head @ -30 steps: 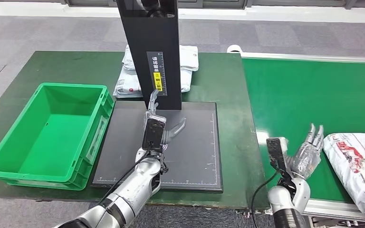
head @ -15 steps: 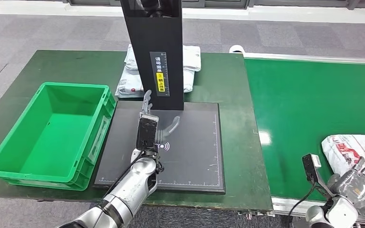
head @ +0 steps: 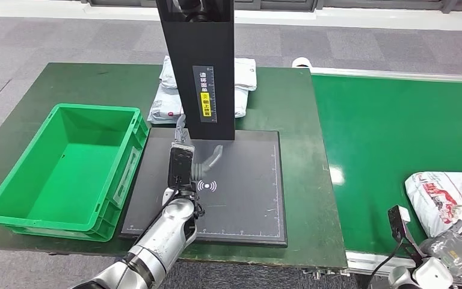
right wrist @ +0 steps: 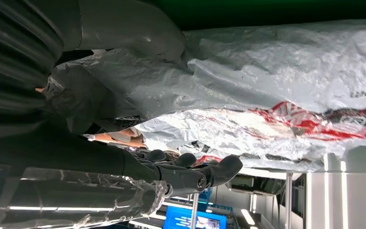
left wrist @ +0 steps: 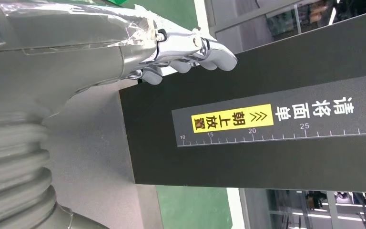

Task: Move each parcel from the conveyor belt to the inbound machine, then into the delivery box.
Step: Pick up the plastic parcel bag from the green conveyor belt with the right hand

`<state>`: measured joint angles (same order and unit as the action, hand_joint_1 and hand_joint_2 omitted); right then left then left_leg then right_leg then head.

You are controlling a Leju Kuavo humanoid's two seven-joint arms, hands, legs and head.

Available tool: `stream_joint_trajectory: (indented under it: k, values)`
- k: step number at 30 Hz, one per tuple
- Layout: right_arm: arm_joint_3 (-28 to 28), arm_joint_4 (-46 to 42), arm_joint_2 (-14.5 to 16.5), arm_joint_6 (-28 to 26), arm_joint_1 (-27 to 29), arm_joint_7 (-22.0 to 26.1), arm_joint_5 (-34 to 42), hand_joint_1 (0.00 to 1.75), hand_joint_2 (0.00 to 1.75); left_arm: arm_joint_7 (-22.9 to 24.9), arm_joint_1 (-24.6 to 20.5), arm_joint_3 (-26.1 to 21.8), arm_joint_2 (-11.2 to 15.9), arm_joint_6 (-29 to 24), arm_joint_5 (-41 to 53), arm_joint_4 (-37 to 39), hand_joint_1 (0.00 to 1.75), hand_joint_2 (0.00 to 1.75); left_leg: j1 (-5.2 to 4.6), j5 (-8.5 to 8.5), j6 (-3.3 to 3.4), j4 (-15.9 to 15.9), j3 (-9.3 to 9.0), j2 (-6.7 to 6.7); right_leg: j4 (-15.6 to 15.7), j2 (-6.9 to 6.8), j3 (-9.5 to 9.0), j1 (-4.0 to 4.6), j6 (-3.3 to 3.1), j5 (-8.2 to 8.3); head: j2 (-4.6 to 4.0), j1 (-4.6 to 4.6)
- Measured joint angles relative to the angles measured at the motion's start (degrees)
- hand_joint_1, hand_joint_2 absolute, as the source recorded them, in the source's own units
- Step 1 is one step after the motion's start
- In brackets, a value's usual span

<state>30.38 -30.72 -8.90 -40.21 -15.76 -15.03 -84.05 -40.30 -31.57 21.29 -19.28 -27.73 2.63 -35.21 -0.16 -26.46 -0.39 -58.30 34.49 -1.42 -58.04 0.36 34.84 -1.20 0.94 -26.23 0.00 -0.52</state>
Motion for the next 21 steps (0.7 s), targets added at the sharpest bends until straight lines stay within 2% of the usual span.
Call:
stream_joint_trajectory:
  k: [7,8,11,12,21]
  values:
    - [0.23,2.74,-0.55,2.64,-0.22,-1.39,0.40,0.00,1.75,0.00,0.00,-0.48,0.02,0.48,-0.01,0.10,0.00,1.75,0.00,0.01,0.01,-0.01,-0.03,0.01,0.00,0.01,-0.02,0.00,0.00,0.00,0.00,0.01]
    - [0.24,3.00,-0.60,3.17,-0.17,-1.85,0.43,0.17,1.75,0.00,0.00,-0.51,0.02,0.57,-0.01,0.11,0.00,1.75,0.00,0.01,0.01,-0.01,-0.04,0.02,0.00,0.02,-0.02,0.00,0.00,0.00,0.00,0.00]
    - [0.24,3.36,-0.65,4.28,-0.16,-2.55,0.75,1.48,1.75,0.01,-0.01,-0.60,0.03,0.75,-0.01,0.15,0.00,1.75,0.01,0.01,0.01,-0.01,-0.07,0.02,0.00,0.03,-0.06,0.01,0.00,0.00,0.00,0.00]
    - [0.24,3.42,-0.66,4.55,-0.17,-2.58,0.92,1.75,1.75,0.01,-0.01,-0.64,0.03,0.81,-0.01,0.18,0.00,1.75,0.01,0.01,0.01,-0.02,-0.07,0.02,0.00,0.02,-0.07,0.01,0.01,0.00,0.00,0.00]
    - [0.38,3.51,-0.66,5.92,-0.10,-0.94,3.10,1.75,1.75,0.01,-0.04,-1.02,0.03,1.37,0.11,0.67,0.00,1.75,0.01,0.00,0.04,-0.13,-0.12,0.01,0.01,0.02,-0.18,0.01,0.05,0.02,0.00,0.00]
